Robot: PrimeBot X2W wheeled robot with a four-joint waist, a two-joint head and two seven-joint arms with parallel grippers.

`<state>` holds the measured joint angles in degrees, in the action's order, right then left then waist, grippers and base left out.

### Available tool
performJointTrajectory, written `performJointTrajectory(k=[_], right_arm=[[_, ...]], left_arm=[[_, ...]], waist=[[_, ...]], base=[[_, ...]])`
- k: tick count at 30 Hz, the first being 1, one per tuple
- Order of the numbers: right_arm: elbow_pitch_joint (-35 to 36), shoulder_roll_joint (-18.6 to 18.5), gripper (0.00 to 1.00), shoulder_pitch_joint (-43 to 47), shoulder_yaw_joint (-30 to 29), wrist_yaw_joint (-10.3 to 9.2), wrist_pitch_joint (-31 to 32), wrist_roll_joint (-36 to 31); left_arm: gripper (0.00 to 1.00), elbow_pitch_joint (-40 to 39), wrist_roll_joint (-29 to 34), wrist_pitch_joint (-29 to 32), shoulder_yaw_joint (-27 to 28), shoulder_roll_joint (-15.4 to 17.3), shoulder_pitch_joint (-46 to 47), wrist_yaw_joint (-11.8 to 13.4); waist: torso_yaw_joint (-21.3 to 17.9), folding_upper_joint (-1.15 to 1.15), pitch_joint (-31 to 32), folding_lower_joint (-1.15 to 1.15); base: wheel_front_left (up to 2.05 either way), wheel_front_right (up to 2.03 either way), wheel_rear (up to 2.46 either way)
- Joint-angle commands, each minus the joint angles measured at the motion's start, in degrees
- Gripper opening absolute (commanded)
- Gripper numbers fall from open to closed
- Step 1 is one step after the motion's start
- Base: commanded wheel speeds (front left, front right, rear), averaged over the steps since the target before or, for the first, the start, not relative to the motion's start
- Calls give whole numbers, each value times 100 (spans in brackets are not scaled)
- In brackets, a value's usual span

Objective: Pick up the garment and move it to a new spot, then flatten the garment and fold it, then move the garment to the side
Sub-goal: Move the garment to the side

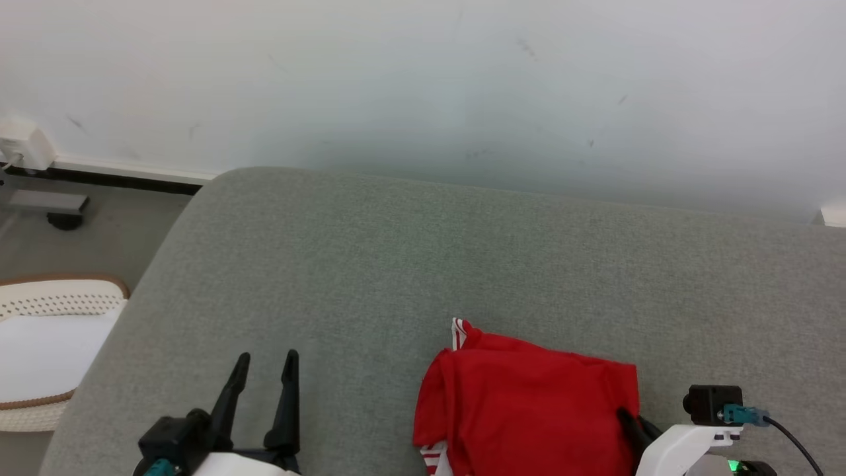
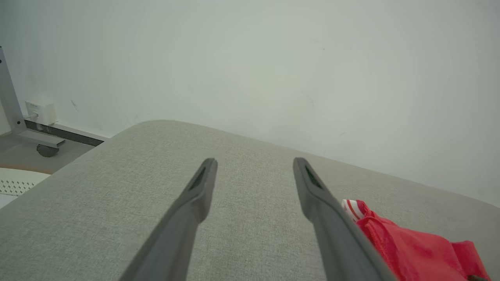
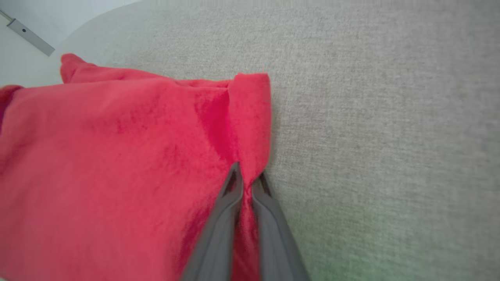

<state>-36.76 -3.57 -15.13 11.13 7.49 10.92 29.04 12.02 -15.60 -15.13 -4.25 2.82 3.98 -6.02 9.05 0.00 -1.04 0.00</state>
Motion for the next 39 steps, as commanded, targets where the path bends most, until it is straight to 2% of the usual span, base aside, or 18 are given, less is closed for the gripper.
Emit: performJointTrajectory(k=[1, 7, 14, 22, 29, 34, 39], right_arm=[[41, -73, 0, -65, -38, -2, -73, -35], [287, -278, 0, -274, -87, -6, -264, -152], [575, -534, 0, -447, -400, -6, -330, -178], [872, -611, 0, -243, -661, -5, -285, -185], [1104, -599, 0, 2, -886, -5, -352, -126], [1230, -565, 0, 115, -1007, -5, -385, -73], [1361, -611, 0, 33, -1081, -5, -380, -75]], left_arm=[[100, -11, 29, 5, -5, 20, -55, -7], [100, -97, -62, 5, -167, 19, 53, -44], [100, -191, -29, 5, -449, 21, 182, -89], [100, -145, -101, 4, -758, 21, 289, -96], [100, -97, -148, 5, -1202, 21, 421, -111], [100, -22, -130, 4, -1405, 21, 516, -120], [100, 5, -59, 5, -1551, 21, 628, -128]], waist=[[-55, 0, 7, 0], [-358, 0, -4, 0], [-910, 0, -14, 0], [-1761, 0, -17, 0], [-2303, 0, -92, 0], [-2449, 0, -153, 0], [-2369, 0, -269, 0]], base=[[0, 0, 0], [0, 0, 0], [0, 0, 0], [0, 0, 0], [0, 0, 0], [0, 0, 0], [0, 0, 0]])
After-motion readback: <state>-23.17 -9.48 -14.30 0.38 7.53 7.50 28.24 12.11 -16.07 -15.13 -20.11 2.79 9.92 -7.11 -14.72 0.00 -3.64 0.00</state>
